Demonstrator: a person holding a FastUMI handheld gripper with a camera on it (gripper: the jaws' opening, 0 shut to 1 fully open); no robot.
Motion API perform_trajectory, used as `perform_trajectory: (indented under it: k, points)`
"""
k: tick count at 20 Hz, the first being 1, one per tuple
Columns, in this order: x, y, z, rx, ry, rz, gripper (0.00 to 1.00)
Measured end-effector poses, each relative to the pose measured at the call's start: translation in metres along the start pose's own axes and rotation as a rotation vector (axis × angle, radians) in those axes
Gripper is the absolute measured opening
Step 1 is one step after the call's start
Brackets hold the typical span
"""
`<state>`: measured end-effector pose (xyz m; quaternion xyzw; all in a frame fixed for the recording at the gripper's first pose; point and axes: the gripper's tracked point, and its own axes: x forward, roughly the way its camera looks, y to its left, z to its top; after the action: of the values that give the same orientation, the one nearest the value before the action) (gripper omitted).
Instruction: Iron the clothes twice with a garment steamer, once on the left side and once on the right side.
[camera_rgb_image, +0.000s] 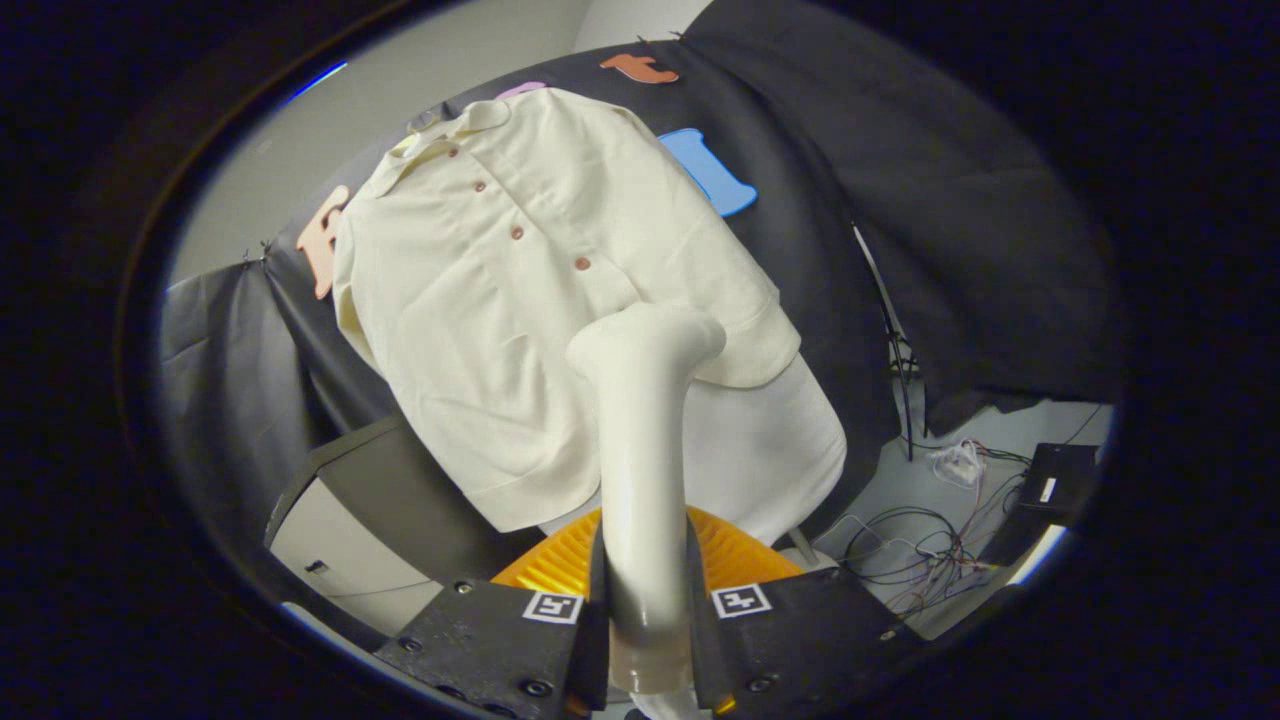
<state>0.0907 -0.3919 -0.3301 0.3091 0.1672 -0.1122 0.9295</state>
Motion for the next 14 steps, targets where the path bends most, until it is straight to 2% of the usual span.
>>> perform_trajectory:
  k: [6,10,14]
  points:
    - [-0.058,0.081,-0.008,-0.053,-0.032,0.058,0.32]
    - [-0.094,0.148,-0.016,-0.175,-0.064,0.085,0.32]
    - [-0.118,0.223,-0.023,-0.238,-0.088,0.150,0.32]
